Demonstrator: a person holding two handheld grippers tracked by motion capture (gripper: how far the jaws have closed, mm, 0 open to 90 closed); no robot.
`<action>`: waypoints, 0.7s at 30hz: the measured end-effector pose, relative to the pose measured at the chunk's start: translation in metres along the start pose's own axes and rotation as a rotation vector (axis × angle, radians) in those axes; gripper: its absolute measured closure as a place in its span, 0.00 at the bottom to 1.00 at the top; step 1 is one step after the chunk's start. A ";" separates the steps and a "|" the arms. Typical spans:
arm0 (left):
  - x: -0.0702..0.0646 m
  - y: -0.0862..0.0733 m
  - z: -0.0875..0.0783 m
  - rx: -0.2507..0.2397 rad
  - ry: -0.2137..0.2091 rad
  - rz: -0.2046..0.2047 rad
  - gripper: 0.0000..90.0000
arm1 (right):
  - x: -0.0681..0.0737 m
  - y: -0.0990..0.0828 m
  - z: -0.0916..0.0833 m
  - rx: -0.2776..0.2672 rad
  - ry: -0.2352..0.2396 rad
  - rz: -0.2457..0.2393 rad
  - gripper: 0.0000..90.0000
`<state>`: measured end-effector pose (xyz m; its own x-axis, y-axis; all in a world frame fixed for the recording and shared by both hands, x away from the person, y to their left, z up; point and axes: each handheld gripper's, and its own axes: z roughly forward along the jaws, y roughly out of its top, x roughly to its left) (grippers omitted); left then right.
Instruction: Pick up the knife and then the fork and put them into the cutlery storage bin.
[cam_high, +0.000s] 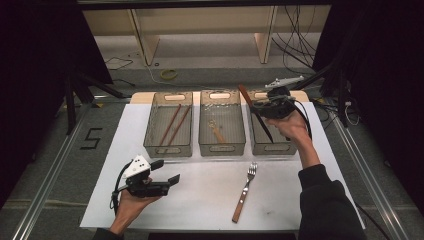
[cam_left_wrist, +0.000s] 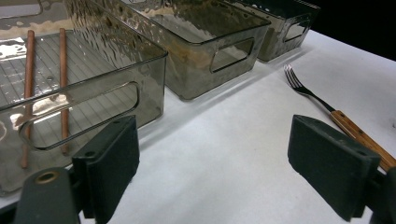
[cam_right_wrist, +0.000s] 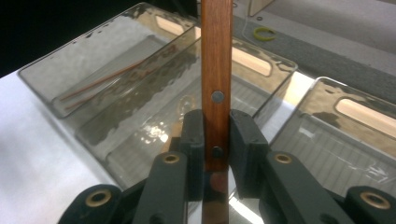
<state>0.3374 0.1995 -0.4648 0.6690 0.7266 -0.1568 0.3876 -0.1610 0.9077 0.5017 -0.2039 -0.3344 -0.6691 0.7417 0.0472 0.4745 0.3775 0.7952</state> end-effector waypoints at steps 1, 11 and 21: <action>0.000 0.000 0.000 0.000 0.000 -0.001 0.18 | -0.001 0.001 0.000 0.000 -0.004 0.010 0.86; 0.000 0.000 0.000 -0.001 -0.002 -0.001 0.18 | -0.016 0.003 0.003 -0.024 -0.031 0.074 0.86; 0.000 0.000 0.000 0.000 -0.002 0.000 0.18 | -0.027 0.000 0.009 -0.034 -0.072 0.114 0.86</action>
<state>0.3375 0.1994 -0.4650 0.6700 0.7254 -0.1575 0.3878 -0.1611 0.9075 0.5251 -0.2192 -0.3405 -0.5684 0.8171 0.0959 0.5245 0.2700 0.8075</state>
